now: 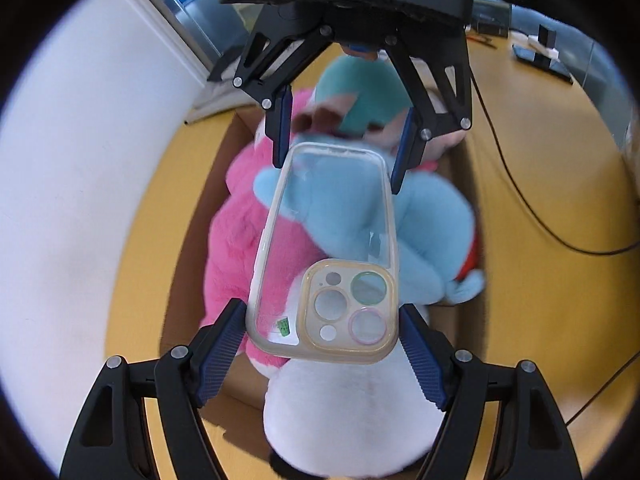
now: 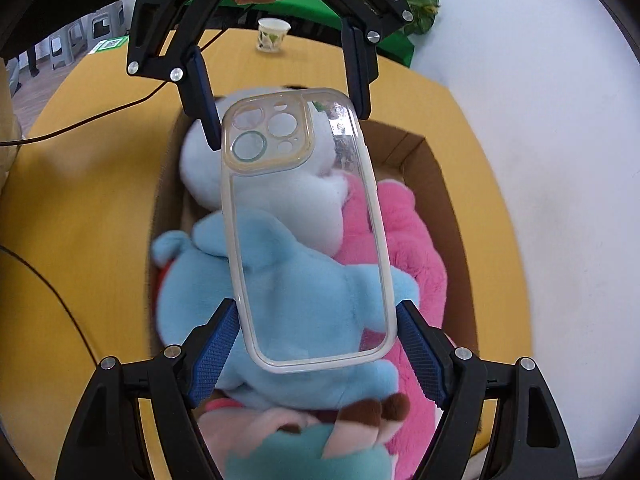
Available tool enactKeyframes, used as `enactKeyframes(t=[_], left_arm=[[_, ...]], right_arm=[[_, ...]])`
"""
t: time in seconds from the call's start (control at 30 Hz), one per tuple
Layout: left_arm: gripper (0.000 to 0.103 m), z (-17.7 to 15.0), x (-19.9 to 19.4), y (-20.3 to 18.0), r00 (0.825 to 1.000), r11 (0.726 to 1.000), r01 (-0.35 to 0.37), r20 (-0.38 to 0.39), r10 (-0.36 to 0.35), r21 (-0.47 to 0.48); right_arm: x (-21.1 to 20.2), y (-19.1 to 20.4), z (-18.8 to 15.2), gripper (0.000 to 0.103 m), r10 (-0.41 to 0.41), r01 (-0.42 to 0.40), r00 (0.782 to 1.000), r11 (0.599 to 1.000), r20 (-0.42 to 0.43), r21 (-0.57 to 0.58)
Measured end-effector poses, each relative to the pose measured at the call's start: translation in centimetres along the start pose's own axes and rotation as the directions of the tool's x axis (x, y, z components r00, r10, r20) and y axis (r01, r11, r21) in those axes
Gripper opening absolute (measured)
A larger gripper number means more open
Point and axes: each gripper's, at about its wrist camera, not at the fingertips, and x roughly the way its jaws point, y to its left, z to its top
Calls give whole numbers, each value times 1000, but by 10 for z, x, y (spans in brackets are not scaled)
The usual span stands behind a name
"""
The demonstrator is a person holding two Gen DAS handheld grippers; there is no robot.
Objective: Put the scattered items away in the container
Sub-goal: 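Carry the phone case over the box and release it onto the plushes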
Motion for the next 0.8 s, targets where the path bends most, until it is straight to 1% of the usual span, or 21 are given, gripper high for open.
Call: enactKeyframes(t=[0.03, 0.1, 0.2, 0.27, 0.4, 0.47, 0.5, 0.53, 0.6, 0.63, 0.7, 0.73, 0.77, 0.8], left_arm=[[77, -2, 8, 1, 1000, 1000, 3, -12, -3, -4], [78, -8, 13, 1, 1000, 1000, 0, -4, 0, -10], [78, -14, 3, 2, 999, 999, -1, 34, 2, -36], [78, -18, -8, 1, 999, 999, -19, 40, 21, -43], [78, -30, -35, -1, 997, 993, -56, 47, 61, -104], [78, -36, -39, 3, 995, 987, -72, 61, 82, -147], [78, -39, -44, 2, 993, 982, -83, 69, 96, -168], [78, -43, -50, -2, 990, 976, -98, 84, 116, -193], [78, -42, -58, -4, 981, 961, -125, 112, 156, -245], [78, -42, -62, -9, 974, 950, -146, 126, 186, -277], [78, -46, -73, -26, 954, 920, -198, 151, 260, -338], [78, -48, -79, -35, 939, 899, -233, 156, 308, -372], [78, -51, -85, -41, 922, 870, -267, 154, 356, -414], [78, -54, -90, -48, 909, 838, -283, 148, 389, -466]], right_arm=[[7, -2, -2, 83, 12, -12, 1000, 1000, 0, 6], [11, -3, -4, 83, 21, -21, 1000, 1000, 15, 13], [8, -5, -7, 83, 36, -37, 999, 999, 29, 25], [5, -5, -8, 83, 35, -35, 999, 999, 25, 28], [0, 5, -8, 84, -5, 5, 1000, 1000, 0, 25], [3, 10, -4, 95, -38, 39, 999, 999, -20, 33], [7, 11, 0, 97, -63, 64, 998, 997, -27, 35], [3, 17, 2, 97, -87, 88, 996, 995, -30, 36], [-8, 27, 4, 97, -107, 108, 994, 993, -24, 44], [-17, 31, 3, 97, -115, 116, 993, 992, -16, 57], [-34, 36, -2, 97, -128, 128, 992, 987, 1, 100], [-42, 39, -5, 98, -140, 138, 990, 982, 10, 130], [-49, 43, -9, 99, -164, 159, 986, 973, 17, 166], [-61, 51, -14, 100, -201, 191, 979, 958, 26, 216]])
